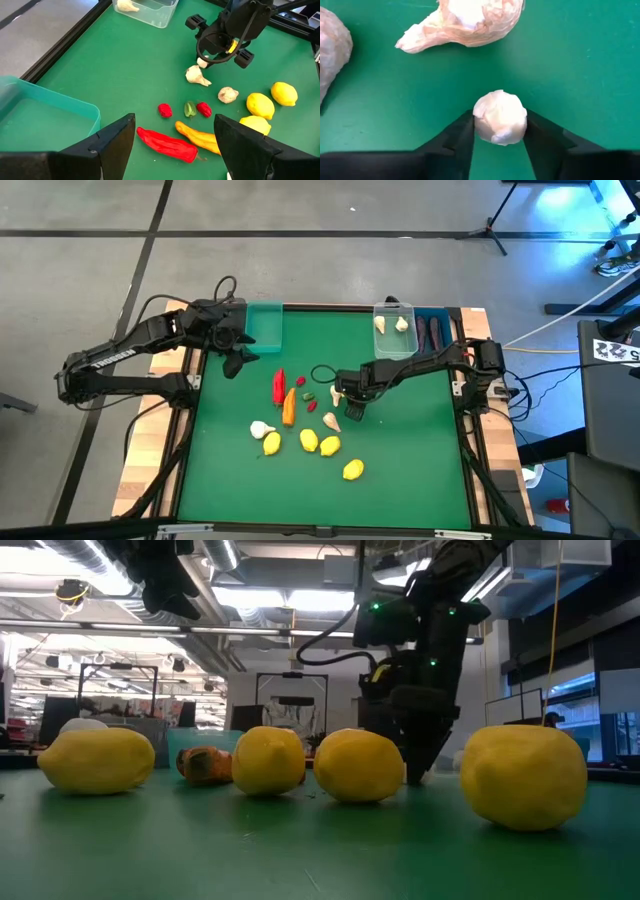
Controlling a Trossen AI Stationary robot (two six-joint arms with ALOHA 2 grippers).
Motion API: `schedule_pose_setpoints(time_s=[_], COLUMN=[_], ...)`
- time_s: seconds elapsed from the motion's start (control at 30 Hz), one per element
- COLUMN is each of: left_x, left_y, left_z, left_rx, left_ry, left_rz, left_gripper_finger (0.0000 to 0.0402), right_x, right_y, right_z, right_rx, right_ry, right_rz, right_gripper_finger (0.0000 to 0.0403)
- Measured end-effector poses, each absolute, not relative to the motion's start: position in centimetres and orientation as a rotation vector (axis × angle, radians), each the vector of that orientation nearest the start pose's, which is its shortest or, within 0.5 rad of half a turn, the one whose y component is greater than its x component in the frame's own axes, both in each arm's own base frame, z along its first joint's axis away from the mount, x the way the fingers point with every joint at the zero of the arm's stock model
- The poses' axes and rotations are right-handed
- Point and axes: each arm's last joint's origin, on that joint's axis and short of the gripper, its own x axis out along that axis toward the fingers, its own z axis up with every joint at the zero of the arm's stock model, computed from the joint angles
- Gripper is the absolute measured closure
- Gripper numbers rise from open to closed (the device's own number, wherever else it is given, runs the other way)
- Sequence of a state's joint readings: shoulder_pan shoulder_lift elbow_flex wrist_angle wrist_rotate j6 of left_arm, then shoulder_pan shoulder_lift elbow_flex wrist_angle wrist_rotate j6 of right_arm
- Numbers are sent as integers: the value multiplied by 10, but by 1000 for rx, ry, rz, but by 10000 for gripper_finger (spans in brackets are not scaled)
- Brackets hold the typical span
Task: Sort produce into baskets
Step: Put the garlic into the transparent bin
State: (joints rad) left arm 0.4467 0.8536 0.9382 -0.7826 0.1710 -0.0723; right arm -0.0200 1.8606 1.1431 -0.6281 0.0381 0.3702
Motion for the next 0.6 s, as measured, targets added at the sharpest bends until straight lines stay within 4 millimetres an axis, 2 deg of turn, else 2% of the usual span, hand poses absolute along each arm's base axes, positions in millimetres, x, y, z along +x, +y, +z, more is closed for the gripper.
schedule_pose_setpoints(time_s=[0.1,0.2,0.6], left_x=[146,146,146], left_y=[64,64,64], left_z=[321,321,321], left_rx=[-282,-282,-281], left_ry=[658,658,658], left_rz=[288,289,288], left_gripper_finger=[135,135,135], right_x=[341,343,365], right_y=[-8,-7,-8], right_z=[146,149,178], right_rx=[309,323,296], right_ry=[1321,1317,1208], right_rz=[-287,-271,-251], right_gripper_finger=[280,293,274])
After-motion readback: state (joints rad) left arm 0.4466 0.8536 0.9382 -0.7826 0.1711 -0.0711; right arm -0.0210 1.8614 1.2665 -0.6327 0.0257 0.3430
